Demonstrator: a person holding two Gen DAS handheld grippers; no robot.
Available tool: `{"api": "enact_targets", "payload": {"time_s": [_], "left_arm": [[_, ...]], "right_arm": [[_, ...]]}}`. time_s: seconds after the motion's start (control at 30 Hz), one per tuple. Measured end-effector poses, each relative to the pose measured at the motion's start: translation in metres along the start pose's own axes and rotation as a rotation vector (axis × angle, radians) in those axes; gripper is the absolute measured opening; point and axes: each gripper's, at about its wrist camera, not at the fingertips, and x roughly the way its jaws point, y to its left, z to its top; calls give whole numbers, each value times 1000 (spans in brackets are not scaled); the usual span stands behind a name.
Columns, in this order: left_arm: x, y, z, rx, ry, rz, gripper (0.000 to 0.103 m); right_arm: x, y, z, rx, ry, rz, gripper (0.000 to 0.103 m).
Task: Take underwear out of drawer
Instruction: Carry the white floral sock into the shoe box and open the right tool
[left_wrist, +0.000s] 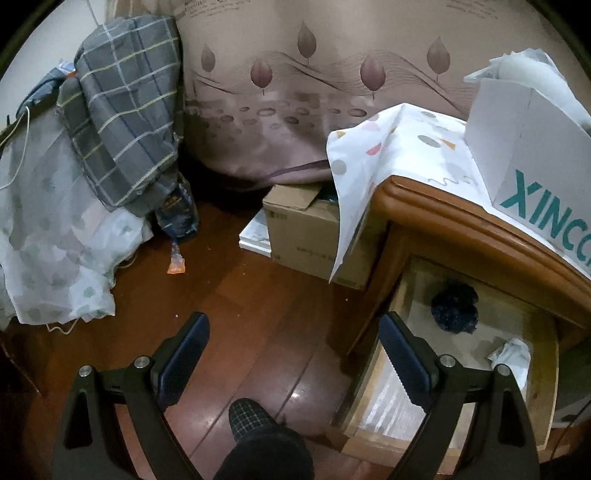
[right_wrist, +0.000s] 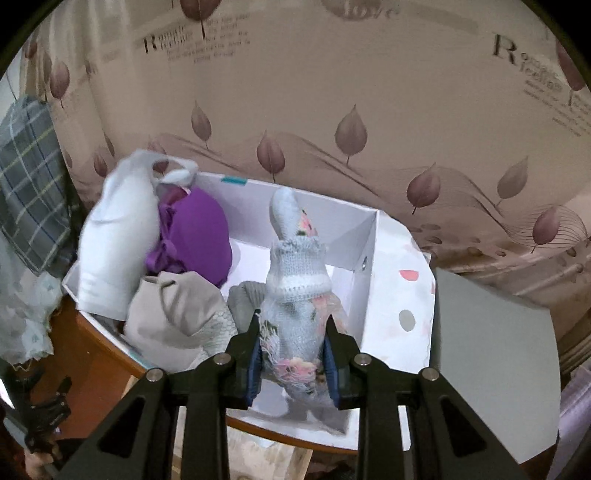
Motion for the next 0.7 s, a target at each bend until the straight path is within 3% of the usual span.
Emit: {"api": "enact_targets", "payload": {"time_s": [0.4,0.63,0.7], "left_arm": [[2,-5,-2,25,23,-22,92],[2,-3,-1,8,24,-20,92],[4,-4,-1,13,31,-18,92]], "right_arm": [[45,1,0,17,83,-21,34],[45,3,2,11,52,-55,56],[42,3,4,7,43,-62,57]]}}
